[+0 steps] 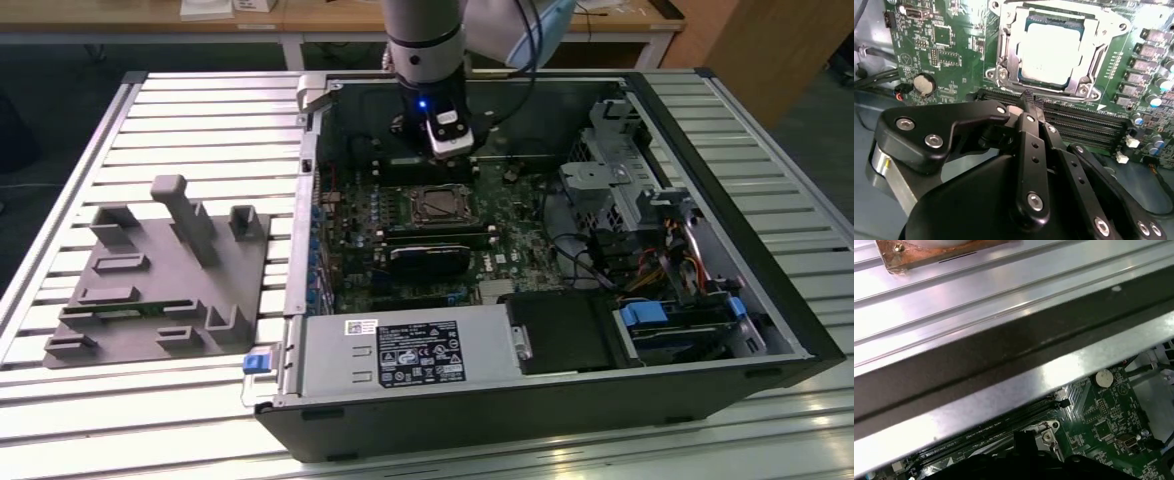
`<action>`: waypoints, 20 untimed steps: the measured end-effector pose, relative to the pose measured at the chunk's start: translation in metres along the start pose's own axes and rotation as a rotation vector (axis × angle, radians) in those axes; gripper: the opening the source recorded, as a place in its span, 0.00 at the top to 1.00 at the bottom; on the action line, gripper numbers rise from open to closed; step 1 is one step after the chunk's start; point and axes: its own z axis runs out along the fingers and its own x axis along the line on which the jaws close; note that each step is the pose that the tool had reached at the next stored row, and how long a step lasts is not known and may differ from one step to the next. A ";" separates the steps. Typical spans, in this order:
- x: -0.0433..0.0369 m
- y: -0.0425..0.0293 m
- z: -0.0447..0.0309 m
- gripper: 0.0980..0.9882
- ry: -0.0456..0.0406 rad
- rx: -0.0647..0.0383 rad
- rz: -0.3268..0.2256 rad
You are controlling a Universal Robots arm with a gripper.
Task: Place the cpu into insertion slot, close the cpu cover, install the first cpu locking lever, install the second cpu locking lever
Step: 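Install the first cpu locking lever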
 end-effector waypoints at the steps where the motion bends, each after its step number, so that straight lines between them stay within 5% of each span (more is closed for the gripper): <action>1: -0.0009 -0.0003 0.0002 0.99 0.0019 0.004 0.000; 10: -0.0099 -0.0054 0.0010 0.99 0.0263 0.048 -0.003; 16: -0.0146 -0.0128 0.0006 0.99 0.0311 0.078 -0.007; 20: -0.0180 -0.0206 0.0003 0.99 0.0310 0.089 -0.008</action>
